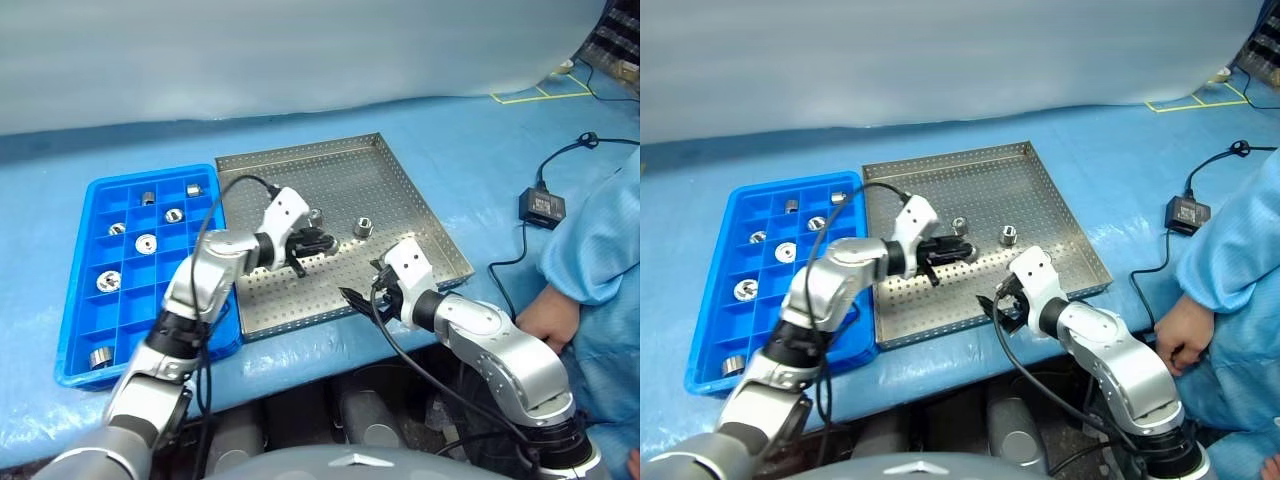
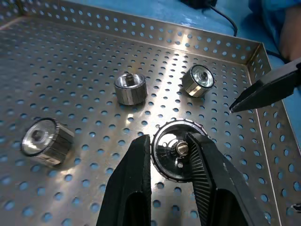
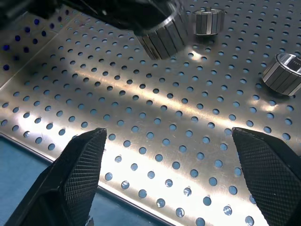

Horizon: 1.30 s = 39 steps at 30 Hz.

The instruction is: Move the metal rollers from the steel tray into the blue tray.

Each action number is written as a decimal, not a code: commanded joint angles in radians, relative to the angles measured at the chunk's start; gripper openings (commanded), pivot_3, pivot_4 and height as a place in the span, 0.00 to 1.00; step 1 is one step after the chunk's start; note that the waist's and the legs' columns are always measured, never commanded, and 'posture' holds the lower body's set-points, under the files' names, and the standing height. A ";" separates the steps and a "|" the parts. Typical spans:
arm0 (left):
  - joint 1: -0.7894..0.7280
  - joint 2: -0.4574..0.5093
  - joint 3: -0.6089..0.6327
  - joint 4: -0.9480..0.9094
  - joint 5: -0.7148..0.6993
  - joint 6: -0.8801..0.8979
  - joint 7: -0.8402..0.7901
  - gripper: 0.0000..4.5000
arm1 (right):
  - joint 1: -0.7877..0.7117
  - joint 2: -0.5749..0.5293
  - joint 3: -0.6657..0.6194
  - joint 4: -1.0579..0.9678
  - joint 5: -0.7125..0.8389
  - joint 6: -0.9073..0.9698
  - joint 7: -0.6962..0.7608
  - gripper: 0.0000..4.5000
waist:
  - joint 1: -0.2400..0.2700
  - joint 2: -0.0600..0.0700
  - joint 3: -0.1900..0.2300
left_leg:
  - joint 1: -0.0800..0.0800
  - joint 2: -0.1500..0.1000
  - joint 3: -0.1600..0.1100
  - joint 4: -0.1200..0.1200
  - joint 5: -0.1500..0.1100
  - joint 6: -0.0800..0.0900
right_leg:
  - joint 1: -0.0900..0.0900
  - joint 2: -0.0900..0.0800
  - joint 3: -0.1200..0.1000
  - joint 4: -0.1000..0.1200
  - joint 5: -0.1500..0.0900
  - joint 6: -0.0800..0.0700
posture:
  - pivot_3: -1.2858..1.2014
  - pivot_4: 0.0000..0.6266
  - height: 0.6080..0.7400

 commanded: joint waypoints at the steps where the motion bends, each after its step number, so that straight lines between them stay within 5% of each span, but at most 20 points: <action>1: 0.058 0.054 0.107 -0.203 -0.041 0.085 0.055 0.22 | -0.027 0.025 -0.006 -0.028 0.073 -0.061 0.080 1.00 | 0.002 0.000 0.000 | 0.000 0.000 0.000 0.000 0.000 0.000 | 0.000 0.000 0.000 0.000 0.000 0.000 | 0.45 0.24 1.00; 14: 0.411 0.121 0.478 -0.633 -0.025 0.334 0.330 0.22 | -0.152 0.035 0.057 0.091 0.104 -0.101 0.178 1.00 | 0.113 -0.001 0.000 | 0.001 0.001 0.000 0.001 0.000 0.000 | 0.001 -0.001 -0.001 -0.001 -0.003 -0.005 | 0.54 0.24 1.00; 27: 0.513 0.102 0.443 -0.543 -0.011 0.308 0.404 0.22 | -0.193 0.027 0.077 0.112 0.094 -0.083 0.173 1.00 | 0.169 -0.001 0.000 | 0.000 0.000 0.000 0.002 0.000 0.000 | 0.001 -0.001 -0.003 -0.001 -0.004 -0.007 | 0.54 0.24 1.00; 34: 0.469 0.072 0.465 -0.472 -0.020 0.254 0.441 0.69 | -0.178 0.023 0.060 0.092 0.095 -0.068 0.148 1.00 | 0.166 -0.001 0.000 | 0.001 0.001 0.000 0.002 0.000 0.000 | 0.001 -0.001 -0.003 0.000 -0.004 -0.008 | 0.53 0.24 1.00; 39: 0.445 0.052 0.469 -0.474 -0.058 0.216 0.430 0.69 | -0.175 0.019 0.058 0.087 0.090 -0.065 0.135 1.00 | 0.166 -0.001 0.000 | 0.000 0.001 0.000 0.002 0.000 0.000 | 0.001 -0.002 -0.003 -0.001 -0.004 -0.007 | 0.52 0.24 1.00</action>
